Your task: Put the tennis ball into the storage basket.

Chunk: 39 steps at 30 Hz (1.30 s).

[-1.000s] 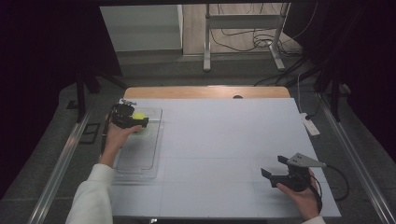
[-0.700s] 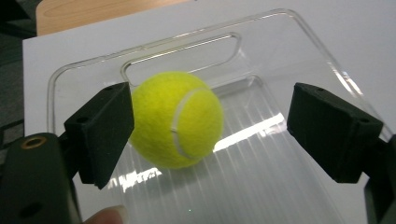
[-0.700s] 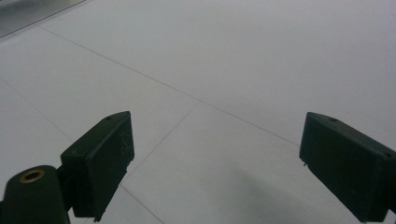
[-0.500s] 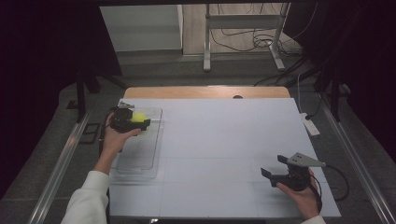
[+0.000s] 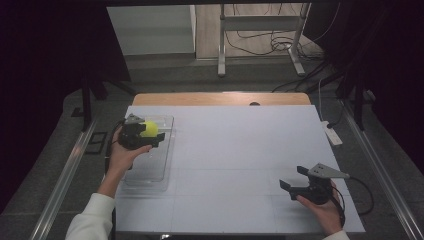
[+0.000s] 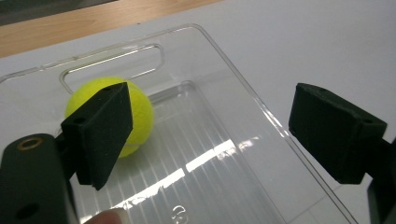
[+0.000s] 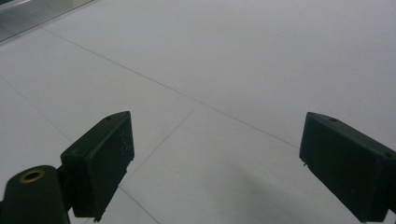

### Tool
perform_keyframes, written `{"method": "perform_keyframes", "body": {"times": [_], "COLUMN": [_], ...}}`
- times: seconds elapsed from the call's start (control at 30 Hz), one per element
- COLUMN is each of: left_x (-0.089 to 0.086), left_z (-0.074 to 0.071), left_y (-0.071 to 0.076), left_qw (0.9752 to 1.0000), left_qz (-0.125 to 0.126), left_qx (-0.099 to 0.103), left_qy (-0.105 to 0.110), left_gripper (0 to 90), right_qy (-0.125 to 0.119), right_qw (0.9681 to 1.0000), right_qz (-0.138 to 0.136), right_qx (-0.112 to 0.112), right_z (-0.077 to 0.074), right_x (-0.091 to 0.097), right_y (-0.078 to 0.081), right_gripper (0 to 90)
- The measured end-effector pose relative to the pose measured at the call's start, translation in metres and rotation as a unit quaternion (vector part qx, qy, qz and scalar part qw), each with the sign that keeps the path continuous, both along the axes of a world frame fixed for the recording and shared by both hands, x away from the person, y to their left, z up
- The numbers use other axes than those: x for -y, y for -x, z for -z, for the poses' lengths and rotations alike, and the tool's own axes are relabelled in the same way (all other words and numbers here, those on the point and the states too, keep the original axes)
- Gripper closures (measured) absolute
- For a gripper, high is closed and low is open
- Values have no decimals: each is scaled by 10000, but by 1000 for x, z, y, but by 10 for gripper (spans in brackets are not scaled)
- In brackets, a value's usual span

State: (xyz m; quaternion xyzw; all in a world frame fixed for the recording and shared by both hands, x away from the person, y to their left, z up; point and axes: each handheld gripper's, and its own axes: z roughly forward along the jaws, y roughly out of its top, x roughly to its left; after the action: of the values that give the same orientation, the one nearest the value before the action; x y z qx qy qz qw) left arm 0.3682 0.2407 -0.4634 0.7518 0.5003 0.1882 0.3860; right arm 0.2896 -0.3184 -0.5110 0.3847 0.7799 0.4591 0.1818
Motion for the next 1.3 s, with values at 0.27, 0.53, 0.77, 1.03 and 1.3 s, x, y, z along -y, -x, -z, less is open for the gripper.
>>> {"method": "perform_keyframes", "body": {"times": [0.27,0.53,0.77,1.03,1.3], "left_x": [8,17,25,27,24], "left_z": [-3,-8,-9,-2,10], "left_y": [13,37,60,79,97], "left_qw": [9997,9983,9966,9956,9954], "left_qz": [207,476,667,782,806], "left_qx": [118,283,423,443,432], "left_qy": [102,186,220,276,279], "left_gripper": [148,149,149,147,144], "right_qy": [-35,-34,-44,-121,-102], "right_qw": [10000,10000,10000,9999,9998], "right_qz": [-14,-23,-46,-108,-127], "right_qx": [-4,18,73,58,59], "right_z": [0,-2,-6,-6,-6], "right_x": [0,0,-2,-3,-4], "right_y": [0,2,6,9,8], "right_gripper": [104,103,101,100,100]}}
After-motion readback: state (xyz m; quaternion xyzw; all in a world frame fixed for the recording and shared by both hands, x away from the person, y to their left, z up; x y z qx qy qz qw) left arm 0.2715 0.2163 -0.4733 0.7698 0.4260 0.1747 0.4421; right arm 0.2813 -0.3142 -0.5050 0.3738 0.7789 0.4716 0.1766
